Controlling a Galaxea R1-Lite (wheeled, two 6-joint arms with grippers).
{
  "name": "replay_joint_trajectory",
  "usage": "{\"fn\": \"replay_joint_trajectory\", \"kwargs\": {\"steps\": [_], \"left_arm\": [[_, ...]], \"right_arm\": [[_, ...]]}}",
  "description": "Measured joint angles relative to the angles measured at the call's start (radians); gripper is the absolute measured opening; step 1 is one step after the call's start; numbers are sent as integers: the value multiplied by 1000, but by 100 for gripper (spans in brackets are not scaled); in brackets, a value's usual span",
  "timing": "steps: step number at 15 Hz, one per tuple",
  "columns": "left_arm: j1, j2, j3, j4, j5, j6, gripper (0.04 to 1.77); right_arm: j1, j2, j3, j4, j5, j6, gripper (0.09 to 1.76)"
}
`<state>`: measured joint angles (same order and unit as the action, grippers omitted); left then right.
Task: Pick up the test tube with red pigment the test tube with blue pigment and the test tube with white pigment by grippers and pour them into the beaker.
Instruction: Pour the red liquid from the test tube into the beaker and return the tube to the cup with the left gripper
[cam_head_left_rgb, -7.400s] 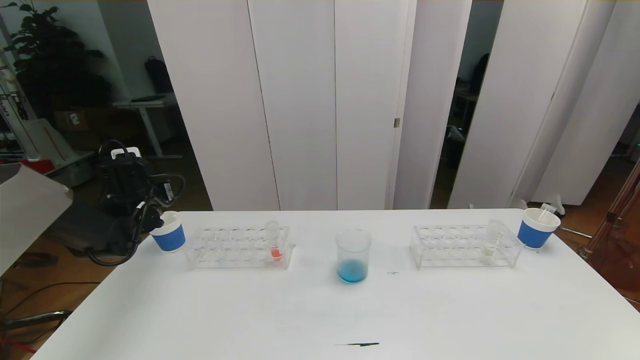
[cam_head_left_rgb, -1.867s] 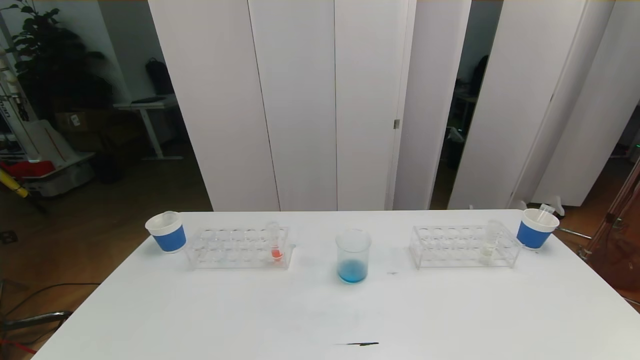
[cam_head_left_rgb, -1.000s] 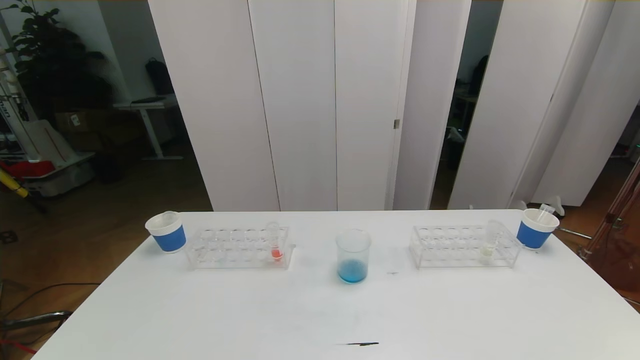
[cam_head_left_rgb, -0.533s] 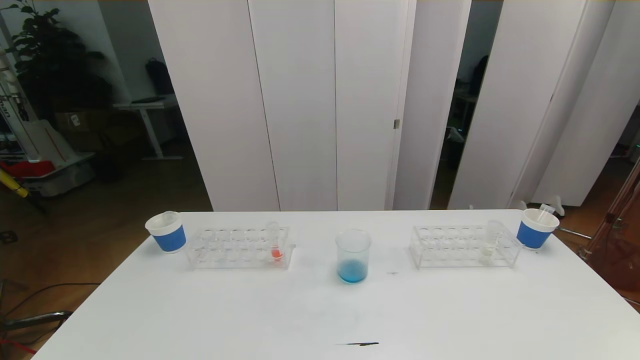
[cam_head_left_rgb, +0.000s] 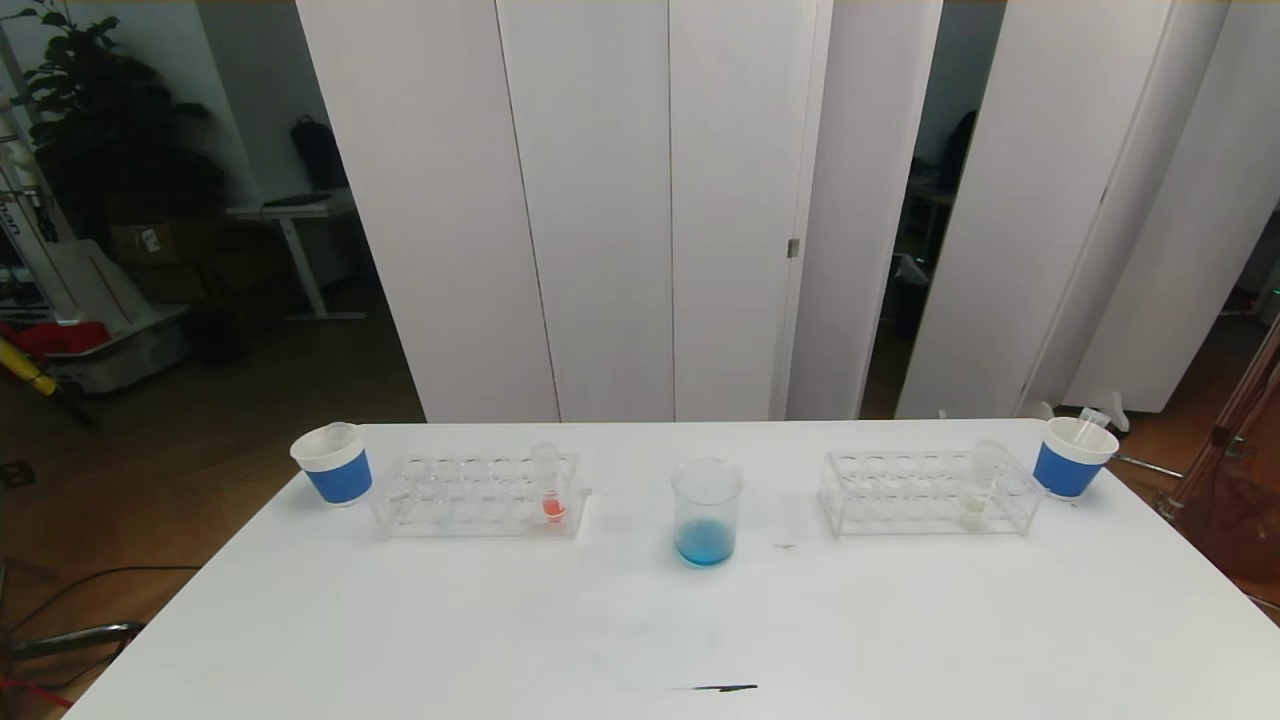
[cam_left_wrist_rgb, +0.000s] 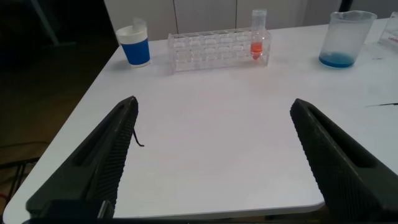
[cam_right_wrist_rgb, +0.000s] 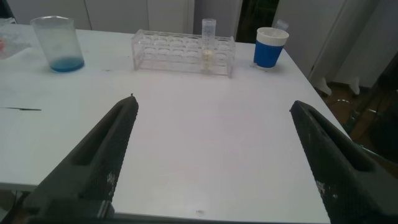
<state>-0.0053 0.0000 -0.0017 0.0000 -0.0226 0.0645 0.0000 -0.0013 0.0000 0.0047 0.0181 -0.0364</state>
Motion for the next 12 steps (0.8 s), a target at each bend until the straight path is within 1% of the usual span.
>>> {"fn": "replay_joint_trajectory", "kwargs": {"steps": [3,5,9,12], "left_arm": [[0,0,-2,-1,0,4,175],[0,0,-27,4,0,5,175],[0,34,-131,13,-12,9,175],[-9,157,-227,-8,-6,7,175]], "right_arm": [[0,0,0,0,0,0,175],[0,0,0,0,0,0,175],[0,0,0,0,0,0,175],[0,0,0,0,-1,0,175]]}}
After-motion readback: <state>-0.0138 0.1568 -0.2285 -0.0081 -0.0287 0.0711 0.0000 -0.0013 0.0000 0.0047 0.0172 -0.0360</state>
